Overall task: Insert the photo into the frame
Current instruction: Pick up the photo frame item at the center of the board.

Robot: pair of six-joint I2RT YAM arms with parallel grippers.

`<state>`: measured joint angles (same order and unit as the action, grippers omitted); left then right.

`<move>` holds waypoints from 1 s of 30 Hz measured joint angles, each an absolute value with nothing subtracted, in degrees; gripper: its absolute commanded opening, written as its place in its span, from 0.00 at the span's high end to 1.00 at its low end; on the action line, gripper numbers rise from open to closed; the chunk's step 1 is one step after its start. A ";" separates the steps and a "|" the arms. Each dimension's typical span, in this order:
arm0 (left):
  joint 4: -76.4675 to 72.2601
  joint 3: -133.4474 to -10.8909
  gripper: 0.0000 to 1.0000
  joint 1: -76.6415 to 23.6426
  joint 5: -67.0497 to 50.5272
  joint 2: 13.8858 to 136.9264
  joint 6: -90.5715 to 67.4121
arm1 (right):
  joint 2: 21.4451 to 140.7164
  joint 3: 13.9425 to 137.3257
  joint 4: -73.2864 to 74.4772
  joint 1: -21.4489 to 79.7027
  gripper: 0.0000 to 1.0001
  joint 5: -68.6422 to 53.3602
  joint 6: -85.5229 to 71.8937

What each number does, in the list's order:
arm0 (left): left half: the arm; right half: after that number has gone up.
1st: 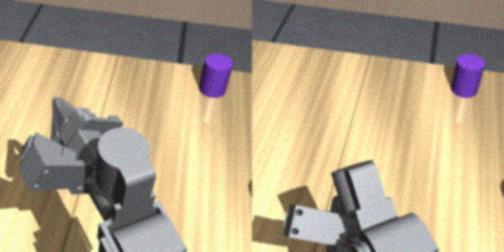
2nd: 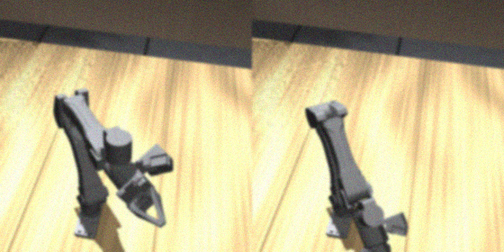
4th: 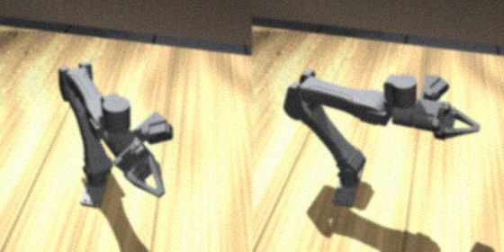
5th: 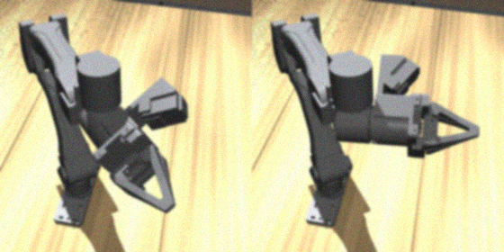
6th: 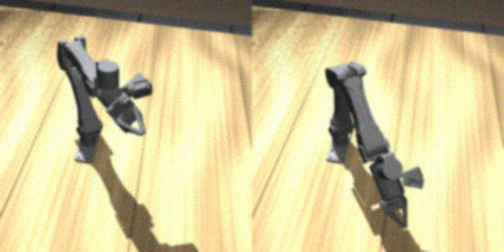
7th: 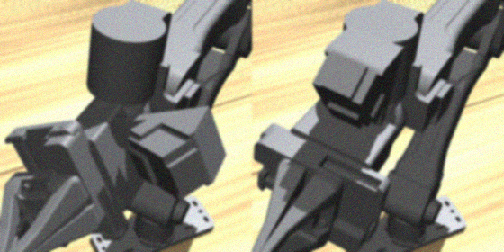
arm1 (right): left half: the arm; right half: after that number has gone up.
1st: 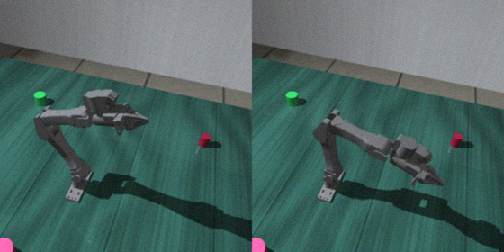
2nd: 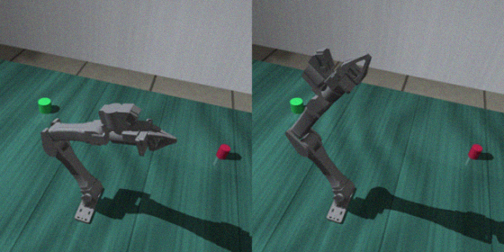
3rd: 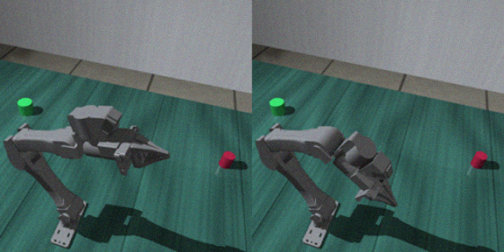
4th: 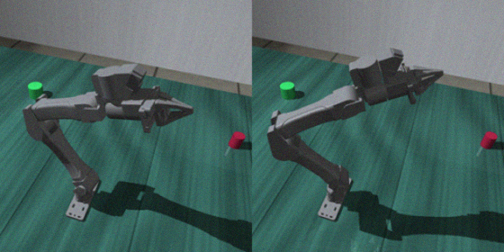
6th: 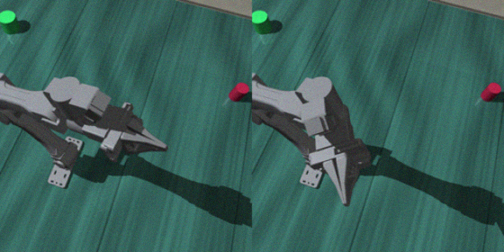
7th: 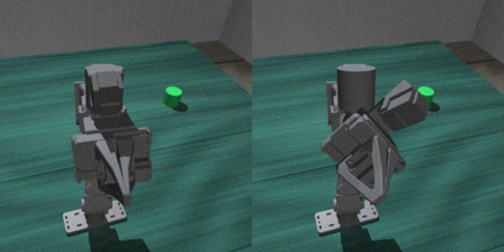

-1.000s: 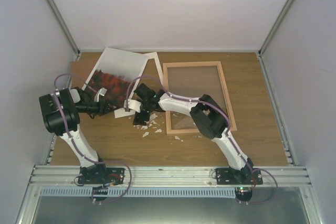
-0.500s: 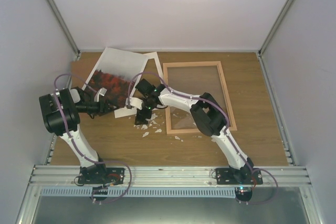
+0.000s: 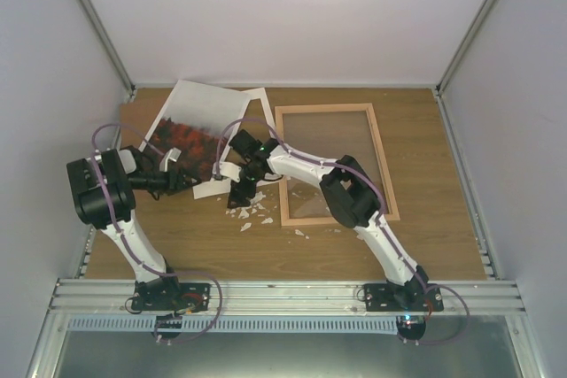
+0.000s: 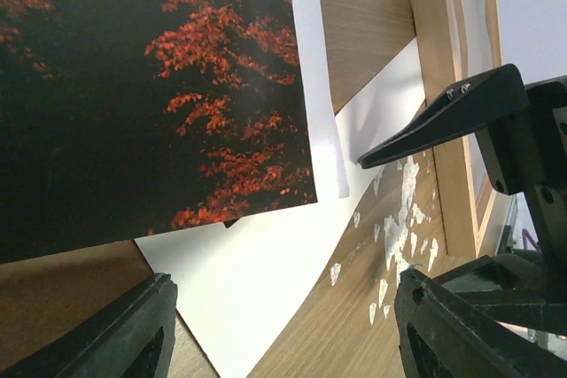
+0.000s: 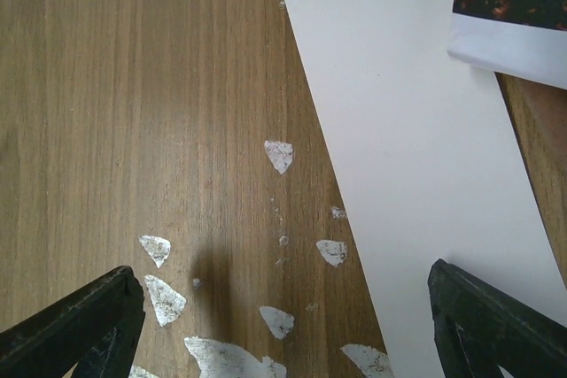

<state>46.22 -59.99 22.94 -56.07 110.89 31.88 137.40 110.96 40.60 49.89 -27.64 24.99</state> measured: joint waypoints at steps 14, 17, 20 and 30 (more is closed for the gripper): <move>44.25 -60.55 0.30 18.81 -56.12 111.11 30.37 | 138.21 111.90 40.40 49.21 0.30 -28.60 23.88; 43.83 -60.55 0.30 18.22 -56.14 111.11 30.11 | 138.23 111.72 39.27 49.19 0.31 -27.88 22.31; 43.66 -60.55 0.30 18.06 -56.14 111.11 29.95 | 137.51 110.02 36.91 49.36 0.34 -26.96 19.92; 43.44 -60.84 0.30 18.00 -57.47 111.85 29.10 | 135.94 106.34 30.11 51.37 0.43 -20.29 14.96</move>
<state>43.44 -60.84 18.00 -57.47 111.85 29.10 135.94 106.34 30.11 51.37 -20.29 14.96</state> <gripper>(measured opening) 0.696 0.588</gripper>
